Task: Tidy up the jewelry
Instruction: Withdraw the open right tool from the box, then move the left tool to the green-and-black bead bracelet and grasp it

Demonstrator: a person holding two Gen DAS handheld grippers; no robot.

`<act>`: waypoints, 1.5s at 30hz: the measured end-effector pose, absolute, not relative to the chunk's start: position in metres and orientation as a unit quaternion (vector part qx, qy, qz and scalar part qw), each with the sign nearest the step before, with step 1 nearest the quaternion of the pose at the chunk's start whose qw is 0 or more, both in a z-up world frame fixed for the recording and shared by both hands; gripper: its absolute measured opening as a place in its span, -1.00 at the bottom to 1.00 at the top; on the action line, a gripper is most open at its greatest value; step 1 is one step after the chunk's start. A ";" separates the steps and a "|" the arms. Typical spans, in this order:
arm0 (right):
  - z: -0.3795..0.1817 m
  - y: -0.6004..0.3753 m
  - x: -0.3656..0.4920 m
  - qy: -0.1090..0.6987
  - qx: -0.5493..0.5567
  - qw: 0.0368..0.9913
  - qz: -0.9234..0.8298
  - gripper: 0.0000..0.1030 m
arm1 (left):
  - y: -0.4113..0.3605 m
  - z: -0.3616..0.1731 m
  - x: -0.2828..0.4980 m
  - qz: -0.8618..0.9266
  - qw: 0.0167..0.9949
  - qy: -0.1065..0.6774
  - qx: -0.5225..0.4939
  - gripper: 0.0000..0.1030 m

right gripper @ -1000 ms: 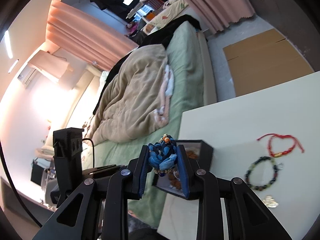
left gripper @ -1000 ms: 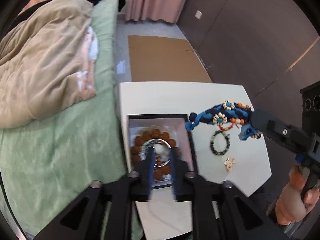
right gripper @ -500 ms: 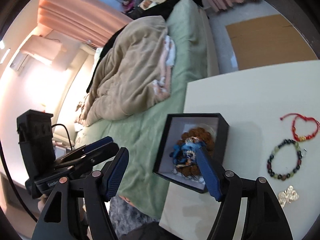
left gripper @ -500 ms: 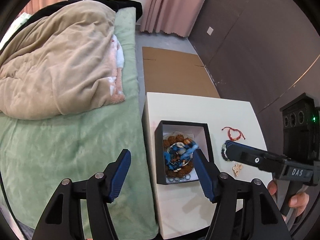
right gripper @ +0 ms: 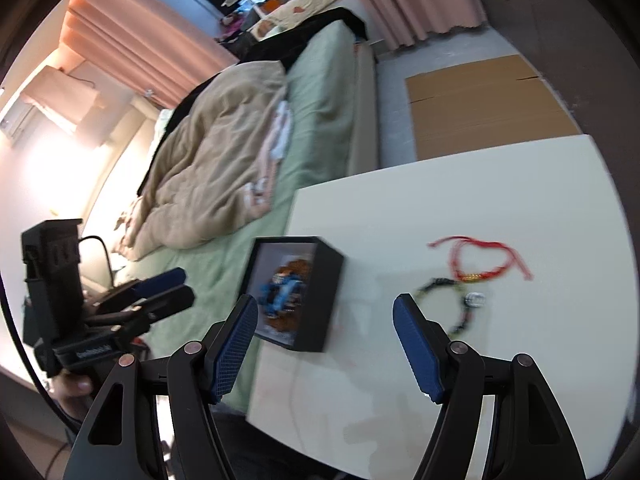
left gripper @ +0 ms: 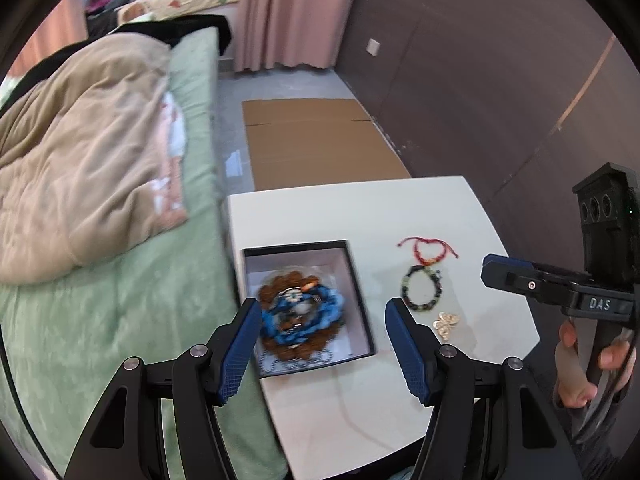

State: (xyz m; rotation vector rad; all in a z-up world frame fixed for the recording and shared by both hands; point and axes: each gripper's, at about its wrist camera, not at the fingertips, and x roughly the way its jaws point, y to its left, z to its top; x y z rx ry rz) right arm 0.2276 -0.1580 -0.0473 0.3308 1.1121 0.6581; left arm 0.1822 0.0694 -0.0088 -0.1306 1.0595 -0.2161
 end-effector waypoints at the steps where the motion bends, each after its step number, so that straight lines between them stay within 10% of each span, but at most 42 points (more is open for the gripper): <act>1: -0.048 -0.165 0.229 0.516 0.152 0.788 0.299 0.37 | 0.062 -0.008 0.184 -0.108 0.855 0.505 -0.057 0.27; 22: -0.077 -0.284 0.227 0.538 0.155 0.800 0.218 0.37 | -0.058 -0.071 0.236 -0.154 0.812 0.563 0.018 0.21; 29: -0.087 -0.303 0.230 0.549 0.157 0.795 0.203 0.37 | -0.079 -0.109 0.250 -0.139 0.791 0.594 0.040 -0.09; 36: -0.090 -0.309 0.231 0.551 0.162 0.796 0.193 0.37 | -0.085 -0.137 0.252 -0.124 0.783 0.608 0.046 -0.83; 45: -0.103 -0.276 0.230 0.572 0.130 0.780 0.218 0.37 | -0.074 -0.116 0.237 -0.135 0.784 0.605 0.029 -0.86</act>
